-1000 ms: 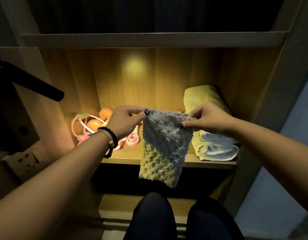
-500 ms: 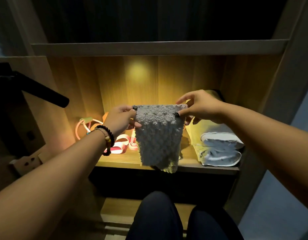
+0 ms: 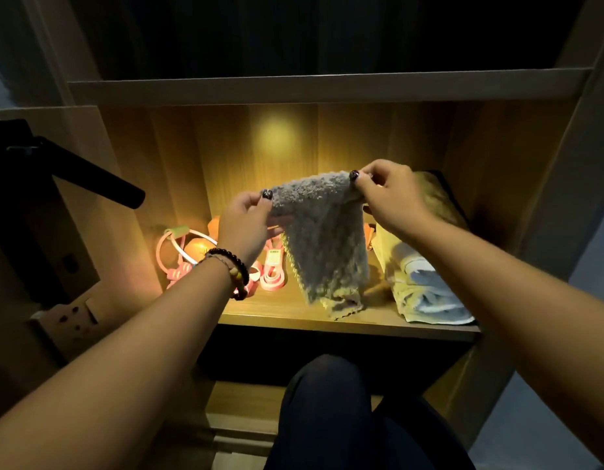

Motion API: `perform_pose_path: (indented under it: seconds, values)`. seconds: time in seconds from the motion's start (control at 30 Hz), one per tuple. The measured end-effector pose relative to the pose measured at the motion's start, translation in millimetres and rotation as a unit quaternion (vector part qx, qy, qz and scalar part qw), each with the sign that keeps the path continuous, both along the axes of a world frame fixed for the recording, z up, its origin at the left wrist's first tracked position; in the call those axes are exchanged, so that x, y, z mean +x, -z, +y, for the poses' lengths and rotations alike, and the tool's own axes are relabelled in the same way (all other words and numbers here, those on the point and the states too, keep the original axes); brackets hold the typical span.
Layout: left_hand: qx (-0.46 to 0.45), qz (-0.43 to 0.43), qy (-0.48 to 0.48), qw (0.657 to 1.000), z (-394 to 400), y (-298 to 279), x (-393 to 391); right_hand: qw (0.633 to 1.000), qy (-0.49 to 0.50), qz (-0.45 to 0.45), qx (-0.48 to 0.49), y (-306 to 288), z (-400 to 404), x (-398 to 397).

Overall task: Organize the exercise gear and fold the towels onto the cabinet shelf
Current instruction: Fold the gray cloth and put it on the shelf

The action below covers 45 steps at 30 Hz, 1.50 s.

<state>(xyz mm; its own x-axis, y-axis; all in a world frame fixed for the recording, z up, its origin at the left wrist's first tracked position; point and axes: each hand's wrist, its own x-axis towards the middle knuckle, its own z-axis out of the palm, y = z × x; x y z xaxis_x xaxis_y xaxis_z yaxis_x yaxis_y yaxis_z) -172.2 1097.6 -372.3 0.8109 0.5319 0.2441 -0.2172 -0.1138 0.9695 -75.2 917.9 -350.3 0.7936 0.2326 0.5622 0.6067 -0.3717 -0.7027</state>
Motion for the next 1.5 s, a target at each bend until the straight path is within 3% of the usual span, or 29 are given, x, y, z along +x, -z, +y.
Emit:
perform_pose_path:
  seconds: [0.17, 0.27, 0.4, 0.57, 0.8, 1.03, 1.13, 1.2, 1.3, 1.4, 1.5]
  values:
    - [0.052, -0.005, 0.029, 0.998, -5, 53, -42, 0.993, -0.057, 0.074, 0.069, 79, -28, -35]
    - [0.110, 0.037, 0.023, 0.993, -8, 109, -72, 0.989, -0.073, 0.114, 0.053, 143, -45, -61]
    - [0.101, 0.093, 0.004, 0.990, -21, 167, -110, 0.982, -0.094, 0.166, 0.010, 203, -58, -98]
    - [0.062, 0.096, -0.019, 0.993, -32, 201, -133, 0.985, -0.078, 0.144, 0.050, 229, -72, -138]
    - [0.009, 0.093, -0.024, 0.995, -46, 204, -146, 0.996, -0.033, 0.050, 0.060, 236, -74, -160]
    - [0.080, 0.134, -0.078, 0.985, -53, 202, -143, 0.982, 0.069, 0.144, 0.098, 242, -62, -170]
    - [0.123, 0.143, -0.097, 0.977, -52, 205, -139, 0.984, 0.084, 0.143, 0.066, 246, -56, -174]
    - [0.150, 0.142, -0.098, 0.974, -52, 203, -138, 0.989, 0.086, 0.113, 0.026, 246, -52, -173]
    - [0.278, 0.092, -0.098, 0.951, -47, 200, -138, 0.997, 0.057, -0.028, -0.052, 244, -48, -167]
    - [0.419, 0.030, -0.043, 0.906, -43, 198, -137, 0.979, -0.028, -0.154, -0.134, 245, -51, -161]
    - [0.457, 0.032, 0.024, 0.889, -42, 197, -138, 0.962, -0.087, -0.190, -0.176, 245, -52, -161]
